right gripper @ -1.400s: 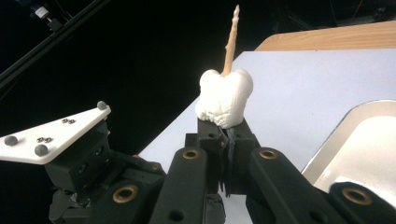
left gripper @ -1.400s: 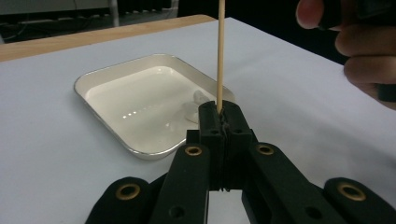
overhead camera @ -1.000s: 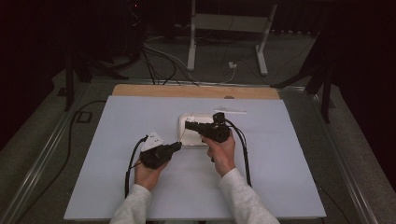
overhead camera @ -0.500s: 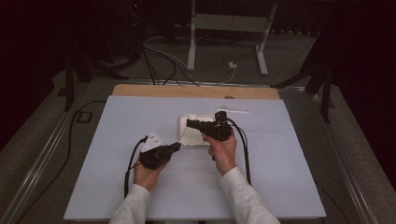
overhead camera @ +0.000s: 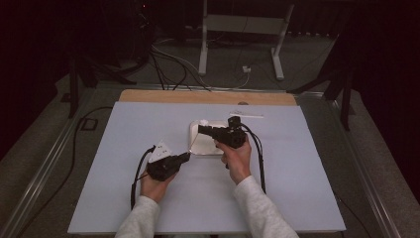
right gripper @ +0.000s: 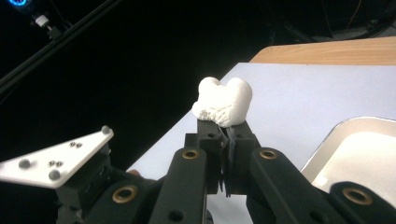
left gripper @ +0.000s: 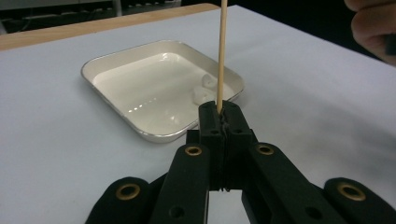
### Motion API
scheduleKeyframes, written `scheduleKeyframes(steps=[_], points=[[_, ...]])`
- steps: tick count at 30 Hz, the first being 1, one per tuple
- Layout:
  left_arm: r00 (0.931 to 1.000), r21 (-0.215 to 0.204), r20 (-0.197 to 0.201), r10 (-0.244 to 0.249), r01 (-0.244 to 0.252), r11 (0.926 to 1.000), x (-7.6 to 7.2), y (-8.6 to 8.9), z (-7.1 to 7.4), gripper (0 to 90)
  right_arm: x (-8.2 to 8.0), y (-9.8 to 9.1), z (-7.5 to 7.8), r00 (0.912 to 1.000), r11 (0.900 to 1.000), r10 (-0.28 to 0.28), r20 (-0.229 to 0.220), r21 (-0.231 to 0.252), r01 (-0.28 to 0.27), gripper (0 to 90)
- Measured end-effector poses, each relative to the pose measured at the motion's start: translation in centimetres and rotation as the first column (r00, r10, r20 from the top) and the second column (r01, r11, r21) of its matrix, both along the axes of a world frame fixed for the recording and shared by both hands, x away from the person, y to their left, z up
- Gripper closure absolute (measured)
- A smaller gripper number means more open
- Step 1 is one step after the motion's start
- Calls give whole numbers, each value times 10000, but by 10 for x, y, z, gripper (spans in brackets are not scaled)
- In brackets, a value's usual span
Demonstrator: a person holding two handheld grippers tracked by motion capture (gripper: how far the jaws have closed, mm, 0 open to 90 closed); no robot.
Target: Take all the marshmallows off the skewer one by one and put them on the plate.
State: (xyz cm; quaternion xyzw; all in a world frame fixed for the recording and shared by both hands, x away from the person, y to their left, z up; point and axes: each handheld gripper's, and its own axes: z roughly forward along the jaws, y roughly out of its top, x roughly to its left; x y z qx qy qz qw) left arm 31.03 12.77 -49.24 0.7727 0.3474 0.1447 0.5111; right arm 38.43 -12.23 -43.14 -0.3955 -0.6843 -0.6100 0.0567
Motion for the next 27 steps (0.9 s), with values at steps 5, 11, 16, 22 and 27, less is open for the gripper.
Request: scheduleKeyframes(steps=[5, 11, 16, 22, 27], points=[[9997, 72, -237, 14, -12, 10000, -2, 4, -4, 900, 3, -1, -2, 9999, 9999, -56, -123, 95, 57, 883], [9943, 389, -736, 768, -740, 9965, -5, 24, -11, 900, 18, -32, 18, 9970, 9972, -742, -204, 88, 744, 898], [9891, 222, -949, 1128, -1111, 9936, -2, 21, -7, 900, 31, -39, 1, 9942, 9797, -719, -804, -1927, 553, 897], [9882, 413, -1179, 977, -934, 9948, 2, 10, -7, 900, 37, -31, -42, 9804, 9573, -934, -1733, -2861, 406, 876], [9866, 426, -1364, 894, -843, 9955, 5, 5, -9, 900, 40, -28, -54, 9740, 9327, -1042, -2012, -3598, 255, 725]])
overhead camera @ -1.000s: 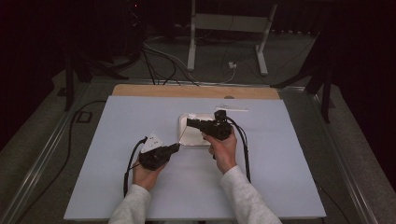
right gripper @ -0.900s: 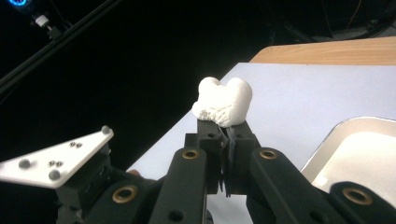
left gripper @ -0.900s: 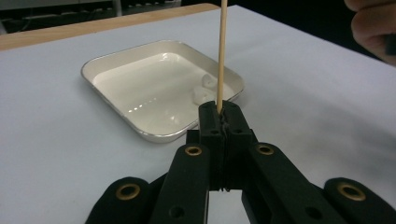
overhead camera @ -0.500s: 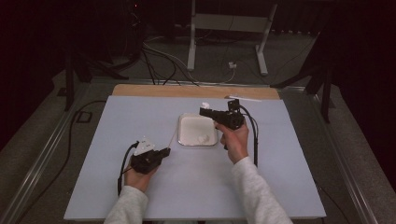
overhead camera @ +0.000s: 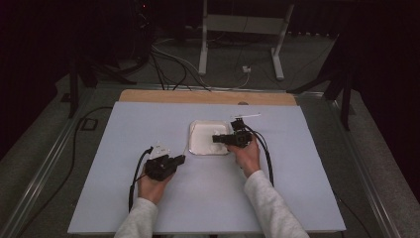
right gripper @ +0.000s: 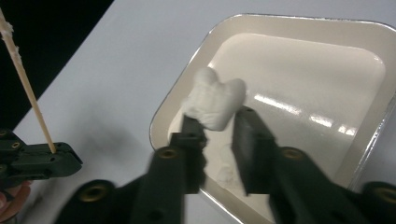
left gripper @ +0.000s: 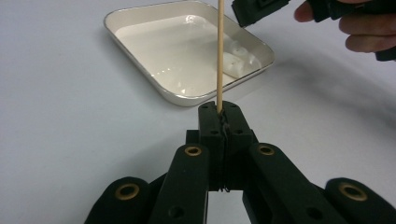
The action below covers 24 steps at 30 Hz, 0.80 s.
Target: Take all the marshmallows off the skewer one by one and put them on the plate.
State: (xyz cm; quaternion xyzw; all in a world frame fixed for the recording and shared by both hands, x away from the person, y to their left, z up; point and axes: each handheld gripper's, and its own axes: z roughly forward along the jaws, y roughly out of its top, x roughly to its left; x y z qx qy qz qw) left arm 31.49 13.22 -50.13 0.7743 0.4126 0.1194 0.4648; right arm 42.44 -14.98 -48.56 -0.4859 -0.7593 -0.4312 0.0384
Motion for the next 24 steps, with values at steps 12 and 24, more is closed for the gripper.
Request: scheduleKeyframes(steps=[12, 24], points=[[9970, 213, -235, -736, 741, 9970, 9, -27, 6, 900, 2, 2, -2, 9991, 9966, 376, -207, -723, -390, 456], [9873, 1052, -1102, -1144, 1260, 9864, 25, -39, -3, 900, -3, 12, 2, 9931, 9888, 1025, 561, -1142, -956, 362]])
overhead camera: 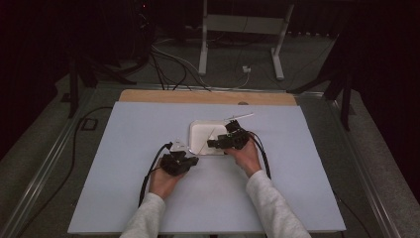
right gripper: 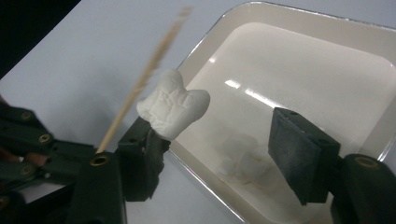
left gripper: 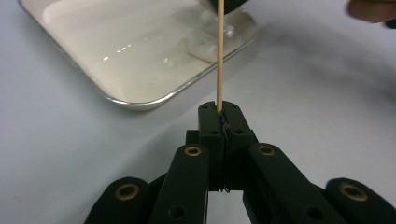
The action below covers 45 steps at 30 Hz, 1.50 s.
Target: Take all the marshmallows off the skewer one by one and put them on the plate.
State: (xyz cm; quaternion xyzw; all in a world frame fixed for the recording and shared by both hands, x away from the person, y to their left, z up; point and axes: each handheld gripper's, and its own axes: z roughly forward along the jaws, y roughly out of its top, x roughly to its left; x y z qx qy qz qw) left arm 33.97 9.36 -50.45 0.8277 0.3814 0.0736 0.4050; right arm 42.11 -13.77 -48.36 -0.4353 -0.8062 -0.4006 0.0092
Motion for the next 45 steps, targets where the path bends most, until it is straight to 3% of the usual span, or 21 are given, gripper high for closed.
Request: scheduleKeyframes(steps=[6, 7, 9, 12, 15, 17, 21, 25, 28, 32, 34, 36, 41, 45], points=[[9996, 237, -143, 241, -237, 9994, 10, -2, -2, 900, -2, -3, 6, 9993, 9995, -62, 366, 297, 51, 341], [9996, 150, -24, 267, -267, 9995, 9, -3, 0, 900, -2, -4, 7, 9993, 9994, -45, 358, 346, 32, 341], [9997, -223, 100, 222, -220, 9995, 8, -2, 3, 900, -2, -5, 7, 9994, 9999, -95, 326, -51, 96, 341], [9991, -592, 333, -276, 295, 9978, 3, -4, 9, 900, 0, -6, 4, 9995, 9991, -219, 215, -365, 227, 340], [9971, -97, 160, -741, 743, 9972, 3, -10, 9, 900, 1, -6, 2, 9995, 9991, -272, 141, -310, 277, 337], [9977, 250, -41, -676, 677, 9974, 7, -12, 6, 900, 0, -4, 3, 9997, 9995, -128, 215, -287, 134, 334], [9992, 367, -295, -264, 275, 9989, 14, -8, 3, 900, -3, -3, 6, 9982, 9989, -44, 600, -459, 71, 328], [9990, 556, -440, -48, 73, 9984, 21, -6, 0, 900, -3, -10, 11, 9974, 9998, -90, 709, 171, 78, 314], [9991, 394, -393, 159, -144, 9991, 23, -6, 0, 900, -3, -12, 13, 9964, 9998, -185, 825, 52, 182, 292], [9966, 464, -582, 575, -548, 9974, 26, -7, -2, 900, -5, -18, 16, 9950, 9985, -483, 878, 304, 458, 280], [9932, 416, -694, 938, -911, 9950, 30, -8, -3, 899, -6, -20, 19, 9941, 9984, -510, 958, 293, 484, 277], [9887, 0, -889, 1209, -1214, 9926, 34, -7, -3, 896, -8, -21, 21, 9937, 9979, -567, 970, 356, 535, 276], [9770, -391, -1076, 1843, -1894, 9811, 49, -11, 2, 896, -14, -24, 26, 9920, 9972, -587, 1121, 524, 531, 278], [9679, -470, -1097, 2261, -2322, 9715, 60, -17, 3, 896, -18, -25, 28, 9911, 9971, -511, 1228, 621, 438, 280]])
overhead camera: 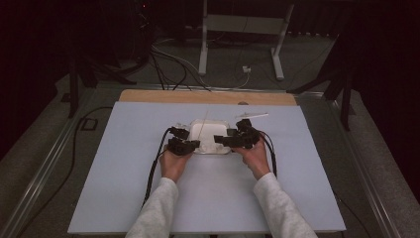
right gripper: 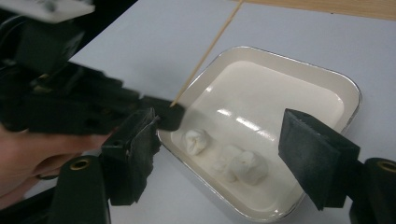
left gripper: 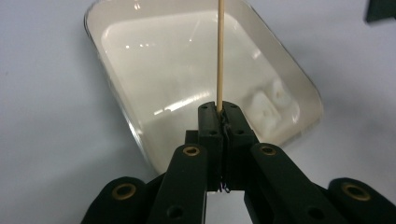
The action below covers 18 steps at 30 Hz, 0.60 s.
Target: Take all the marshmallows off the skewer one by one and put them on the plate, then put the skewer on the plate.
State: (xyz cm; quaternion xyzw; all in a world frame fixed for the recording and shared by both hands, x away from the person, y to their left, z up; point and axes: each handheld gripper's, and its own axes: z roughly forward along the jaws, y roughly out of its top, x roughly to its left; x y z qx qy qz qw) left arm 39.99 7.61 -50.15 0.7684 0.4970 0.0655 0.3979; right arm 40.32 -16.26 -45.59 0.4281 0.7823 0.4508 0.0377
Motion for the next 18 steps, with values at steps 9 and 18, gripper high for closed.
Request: scheduleKeyframes(steps=[9, 18], points=[[9966, 166, -461, 681, -674, 9976, 8, -8, -6, 830, -3, -8, -1, 10000, 9999, -71, -1, 74, 71, 279], [9979, -882, 130, 641, -627, 9941, -6, 6, 9, 491, -8, -18, 0, 9997, 9991, -250, 56, 354, 248, 268]])
